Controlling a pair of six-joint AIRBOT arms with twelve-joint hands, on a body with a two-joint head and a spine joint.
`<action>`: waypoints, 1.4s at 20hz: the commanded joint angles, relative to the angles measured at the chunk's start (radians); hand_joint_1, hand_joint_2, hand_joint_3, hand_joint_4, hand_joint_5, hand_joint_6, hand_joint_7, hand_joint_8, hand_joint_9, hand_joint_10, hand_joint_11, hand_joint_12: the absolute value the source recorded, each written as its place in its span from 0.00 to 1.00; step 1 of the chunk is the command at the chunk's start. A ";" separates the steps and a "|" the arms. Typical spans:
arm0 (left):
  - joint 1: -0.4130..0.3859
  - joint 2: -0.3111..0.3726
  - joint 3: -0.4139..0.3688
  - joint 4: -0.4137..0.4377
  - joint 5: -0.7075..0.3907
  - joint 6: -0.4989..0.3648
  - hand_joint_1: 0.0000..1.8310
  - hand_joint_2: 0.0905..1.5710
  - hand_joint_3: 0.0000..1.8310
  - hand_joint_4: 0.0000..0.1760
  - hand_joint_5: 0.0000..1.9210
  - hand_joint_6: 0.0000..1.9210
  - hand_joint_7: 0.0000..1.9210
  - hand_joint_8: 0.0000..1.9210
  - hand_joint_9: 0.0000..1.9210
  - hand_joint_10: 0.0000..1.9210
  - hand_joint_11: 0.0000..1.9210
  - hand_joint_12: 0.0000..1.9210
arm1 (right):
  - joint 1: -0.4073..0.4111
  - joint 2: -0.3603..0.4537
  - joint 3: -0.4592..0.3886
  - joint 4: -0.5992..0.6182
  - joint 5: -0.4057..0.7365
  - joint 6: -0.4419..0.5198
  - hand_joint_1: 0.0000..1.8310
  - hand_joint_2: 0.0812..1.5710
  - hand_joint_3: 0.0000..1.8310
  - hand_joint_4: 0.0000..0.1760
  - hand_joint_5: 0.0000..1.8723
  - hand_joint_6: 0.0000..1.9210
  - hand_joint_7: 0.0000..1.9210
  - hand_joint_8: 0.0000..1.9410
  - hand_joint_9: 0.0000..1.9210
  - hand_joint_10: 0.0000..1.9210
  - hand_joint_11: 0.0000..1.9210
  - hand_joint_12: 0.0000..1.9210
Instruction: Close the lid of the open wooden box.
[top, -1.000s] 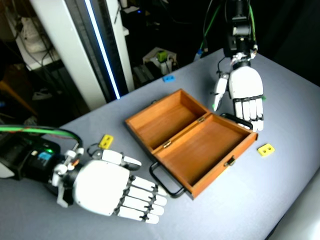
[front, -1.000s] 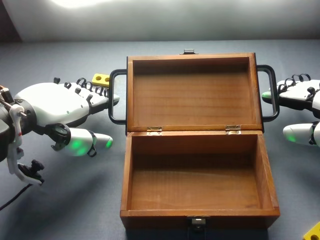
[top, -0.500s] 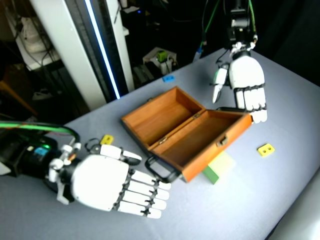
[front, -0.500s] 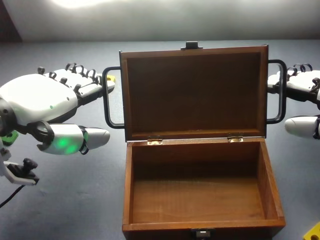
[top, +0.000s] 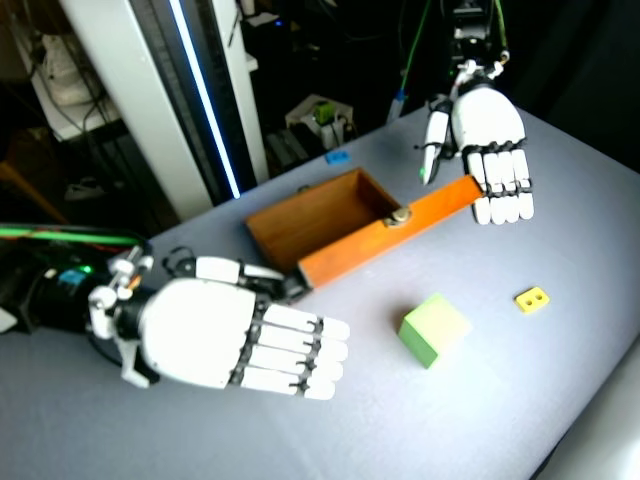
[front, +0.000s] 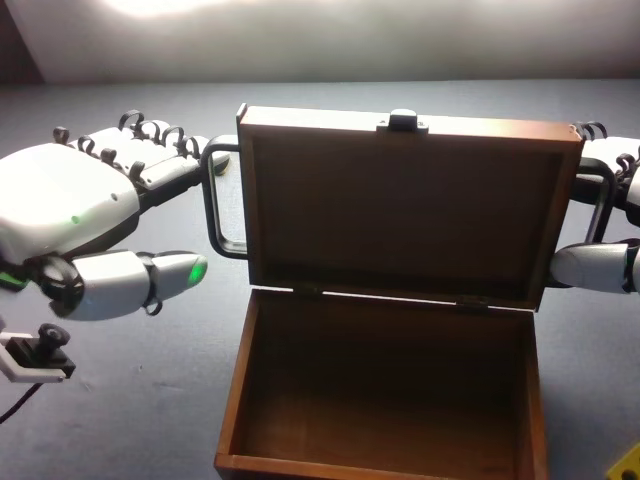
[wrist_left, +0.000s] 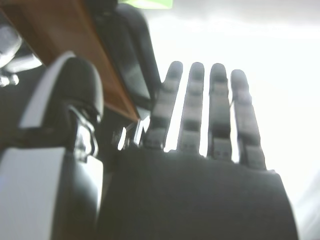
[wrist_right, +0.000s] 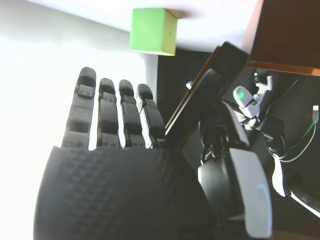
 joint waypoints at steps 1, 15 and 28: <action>-0.004 0.008 -0.007 -0.003 -0.142 -0.002 0.03 0.90 0.00 0.00 0.02 0.00 0.04 0.00 0.07 0.01 0.04 0.01 | 0.001 0.009 -0.009 0.018 0.149 0.004 0.06 0.82 0.00 0.00 0.03 0.00 0.02 0.00 0.01 0.00 0.07 0.01; 0.095 0.047 -0.064 -0.044 -0.227 -0.022 0.01 0.91 0.00 0.00 0.04 0.00 0.04 0.00 0.05 0.00 0.04 0.02 | -0.128 0.056 -0.099 0.002 0.270 0.041 0.17 0.77 0.00 0.00 0.00 0.00 0.00 0.00 0.00 0.00 0.06 0.01; 0.140 0.052 -0.079 -0.064 -0.258 -0.030 0.00 0.90 0.00 0.00 0.02 0.00 0.01 0.00 0.02 0.00 0.02 0.02 | -0.145 0.063 -0.111 0.032 0.296 0.043 0.18 0.75 0.00 0.00 0.00 0.00 0.00 0.00 0.00 0.00 0.02 0.00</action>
